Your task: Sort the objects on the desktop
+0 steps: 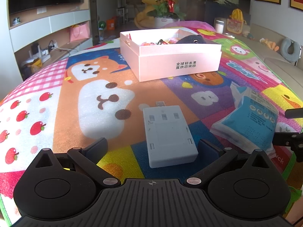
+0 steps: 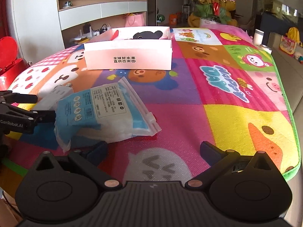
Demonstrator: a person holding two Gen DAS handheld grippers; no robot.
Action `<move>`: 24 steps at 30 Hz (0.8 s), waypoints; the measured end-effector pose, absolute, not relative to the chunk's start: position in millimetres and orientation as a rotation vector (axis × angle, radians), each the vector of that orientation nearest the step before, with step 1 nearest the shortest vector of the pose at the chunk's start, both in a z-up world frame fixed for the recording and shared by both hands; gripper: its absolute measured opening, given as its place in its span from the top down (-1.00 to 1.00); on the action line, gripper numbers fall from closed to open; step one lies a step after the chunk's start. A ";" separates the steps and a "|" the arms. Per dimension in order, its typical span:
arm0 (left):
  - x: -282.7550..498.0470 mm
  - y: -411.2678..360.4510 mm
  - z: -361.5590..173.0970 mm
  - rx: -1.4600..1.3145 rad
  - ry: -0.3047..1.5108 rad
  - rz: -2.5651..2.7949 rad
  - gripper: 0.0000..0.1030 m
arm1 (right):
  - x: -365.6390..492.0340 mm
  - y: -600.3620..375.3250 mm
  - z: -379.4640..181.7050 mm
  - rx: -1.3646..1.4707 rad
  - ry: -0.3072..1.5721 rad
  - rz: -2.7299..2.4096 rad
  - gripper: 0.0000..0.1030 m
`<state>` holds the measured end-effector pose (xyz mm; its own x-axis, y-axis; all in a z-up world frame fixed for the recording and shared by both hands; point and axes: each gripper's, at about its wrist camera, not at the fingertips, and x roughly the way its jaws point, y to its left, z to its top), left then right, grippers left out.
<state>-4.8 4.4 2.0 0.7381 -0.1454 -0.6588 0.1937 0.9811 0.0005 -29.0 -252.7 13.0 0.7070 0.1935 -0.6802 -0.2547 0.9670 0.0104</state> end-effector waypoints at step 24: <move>6.5 58.6 18.9 0.135 0.749 0.017 -1.00 | -36.1 -249.8 7.2 -0.083 0.688 0.217 -1.00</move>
